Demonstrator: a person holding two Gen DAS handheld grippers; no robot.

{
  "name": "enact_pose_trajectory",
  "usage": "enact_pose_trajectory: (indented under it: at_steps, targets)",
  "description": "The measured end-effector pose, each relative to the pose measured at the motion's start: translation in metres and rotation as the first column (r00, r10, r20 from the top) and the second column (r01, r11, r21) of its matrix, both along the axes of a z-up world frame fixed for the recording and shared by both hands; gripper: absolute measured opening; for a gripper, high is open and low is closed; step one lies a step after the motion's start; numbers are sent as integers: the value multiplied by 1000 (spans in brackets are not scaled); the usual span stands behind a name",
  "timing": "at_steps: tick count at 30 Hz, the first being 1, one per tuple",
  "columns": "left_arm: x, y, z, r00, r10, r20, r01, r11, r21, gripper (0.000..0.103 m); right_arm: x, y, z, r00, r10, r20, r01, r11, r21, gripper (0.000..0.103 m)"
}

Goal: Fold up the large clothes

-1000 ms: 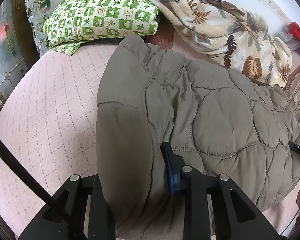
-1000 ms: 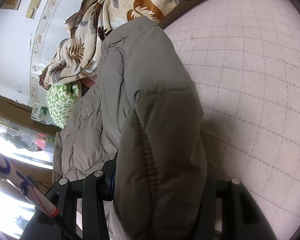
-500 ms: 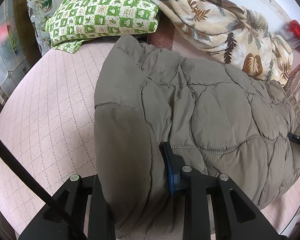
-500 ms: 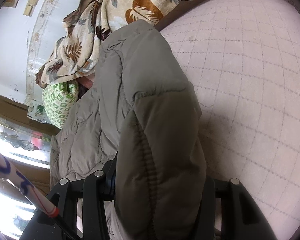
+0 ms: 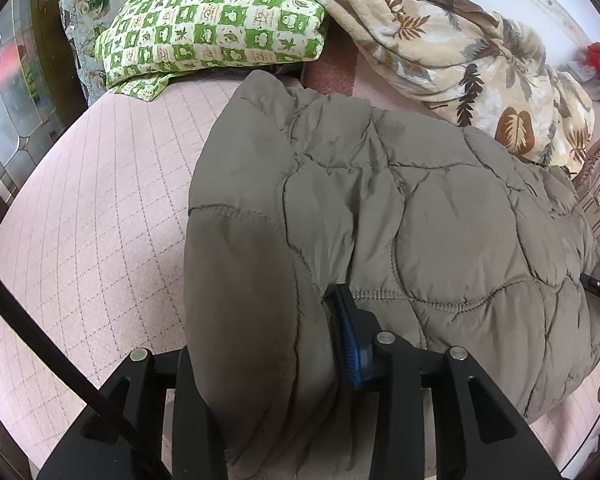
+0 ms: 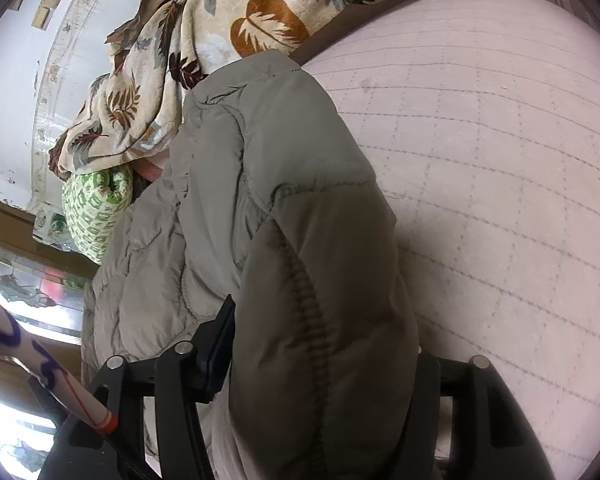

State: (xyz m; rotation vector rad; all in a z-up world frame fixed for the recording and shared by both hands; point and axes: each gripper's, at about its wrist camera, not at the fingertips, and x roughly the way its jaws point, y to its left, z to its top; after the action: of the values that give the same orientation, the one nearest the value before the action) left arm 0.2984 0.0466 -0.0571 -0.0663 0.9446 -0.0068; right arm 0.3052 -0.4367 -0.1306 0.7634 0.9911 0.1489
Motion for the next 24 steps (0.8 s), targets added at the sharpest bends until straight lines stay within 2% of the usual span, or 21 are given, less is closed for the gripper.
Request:
enact_pose_trajectory:
  at_steps: [5, 8, 10, 11, 12, 16, 20, 21, 24]
  targets:
    - [-7, 2, 0, 1000, 1, 1, -1, 1000, 3, 36, -12, 5, 3, 1000, 5, 4, -5, 1000, -21, 56]
    - [-10, 4, 2, 1000, 1, -2, -1, 1000, 1, 36, -18, 8, 8, 1000, 9, 4, -9, 999, -39, 56]
    - [-12, 7, 6, 1000, 19, -4, -19, 1000, -13, 38, -18, 10, 10, 1000, 5, 3, -5, 997, -75, 61]
    - [-13, 9, 8, 1000, 29, -4, -29, 999, -26, 38, -18, 11, 11, 1000, -15, -4, 15, 995, -103, 68]
    - [-14, 12, 11, 999, 42, -7, -42, 998, -44, 40, -18, 12, 14, 999, -40, -6, 39, 990, -134, 70]
    - [-22, 24, 17, 997, 72, -22, -73, 992, -99, 43, -25, 21, 34, 996, -88, 24, 91, 961, -262, 72]
    - [-33, 36, 23, 997, 74, -13, -75, 987, -145, 43, -42, 14, 54, 989, -132, 70, 146, 955, -258, 73]
    - [-34, 37, 23, 997, 74, -14, -76, 986, -150, 43, -48, 12, 59, 985, -150, 85, 167, 951, -261, 77]
    - [-30, 37, 19, 996, 80, -25, -83, 988, -133, 45, -66, 7, 83, 967, -206, 152, 244, 919, -309, 82]
